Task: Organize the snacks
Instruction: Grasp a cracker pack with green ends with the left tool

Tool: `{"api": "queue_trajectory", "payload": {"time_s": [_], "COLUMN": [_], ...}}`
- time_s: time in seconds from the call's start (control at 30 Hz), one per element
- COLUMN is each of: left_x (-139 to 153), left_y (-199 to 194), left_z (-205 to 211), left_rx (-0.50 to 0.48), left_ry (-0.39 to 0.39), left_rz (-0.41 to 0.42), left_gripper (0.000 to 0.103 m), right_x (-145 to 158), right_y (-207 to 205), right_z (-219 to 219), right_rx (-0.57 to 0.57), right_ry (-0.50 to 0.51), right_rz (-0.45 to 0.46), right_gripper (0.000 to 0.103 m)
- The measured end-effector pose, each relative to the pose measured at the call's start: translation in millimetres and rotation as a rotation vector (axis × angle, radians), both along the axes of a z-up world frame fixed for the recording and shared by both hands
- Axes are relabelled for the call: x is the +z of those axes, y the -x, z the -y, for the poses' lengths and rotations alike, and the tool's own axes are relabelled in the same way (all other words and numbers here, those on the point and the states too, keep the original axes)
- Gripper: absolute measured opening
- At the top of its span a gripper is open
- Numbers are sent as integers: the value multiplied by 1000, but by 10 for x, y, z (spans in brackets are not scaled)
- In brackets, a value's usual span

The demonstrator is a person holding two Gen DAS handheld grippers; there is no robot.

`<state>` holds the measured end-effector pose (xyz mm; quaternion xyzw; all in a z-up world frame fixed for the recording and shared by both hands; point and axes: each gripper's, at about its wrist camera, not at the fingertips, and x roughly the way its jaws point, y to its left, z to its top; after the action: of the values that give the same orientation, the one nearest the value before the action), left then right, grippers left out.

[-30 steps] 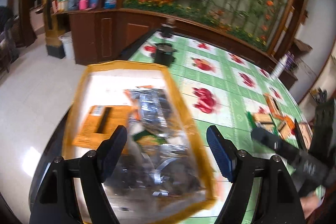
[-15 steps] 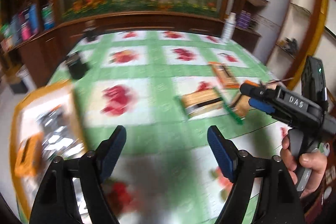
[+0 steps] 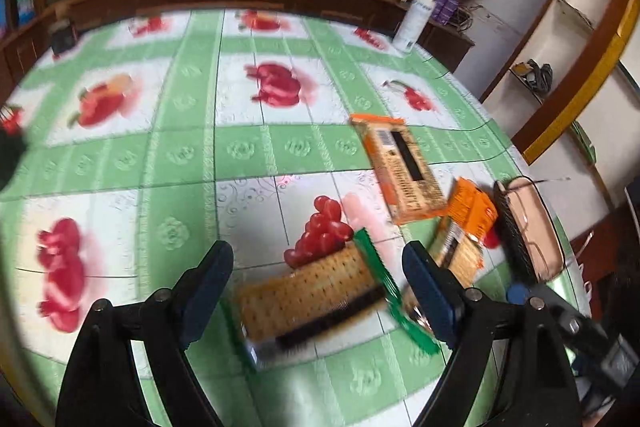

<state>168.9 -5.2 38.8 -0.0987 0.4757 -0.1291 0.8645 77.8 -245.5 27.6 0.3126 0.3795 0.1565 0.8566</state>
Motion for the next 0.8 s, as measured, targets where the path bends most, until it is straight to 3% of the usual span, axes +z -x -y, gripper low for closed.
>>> {"api": "queue_trajectory", "payload": {"time_s": [0.23,0.37,0.47,0.5,0.53,0.6,0.7,0.8], "left_x": [-202,-214,-241,-251,-247,-241,-231,-213], "left_y": [298,550,560,571,598,653,773,881], "left_z": [84,233,329,338,345,330,150,-80], "left_rx": [-114,-136,-93,-75,-59,-51,-4,55], "left_ry": [34,-44,-160,-189,-213,-230,-158,-146], "left_rz": [-55,-11,23,42,70,93,96,100], "left_gripper": [85,85,85,77,55,46,45,45], "right_x": [-21,-9,-11,-22,-35,-60,-90,-123], "right_y": [6,29,18,10,6,-7,-28,-51], "right_z": [50,63,46,47,52,61,24,-78], "right_rx": [-10,-21,-24,-27,-31,-41,-31,-9], "right_ry": [-34,-42,-23,-17,-13,-3,15,55], "right_rz": [-9,-4,-8,-13,-19,-29,-44,-53], "right_gripper": [74,74,74,74,74,74,75,76]}}
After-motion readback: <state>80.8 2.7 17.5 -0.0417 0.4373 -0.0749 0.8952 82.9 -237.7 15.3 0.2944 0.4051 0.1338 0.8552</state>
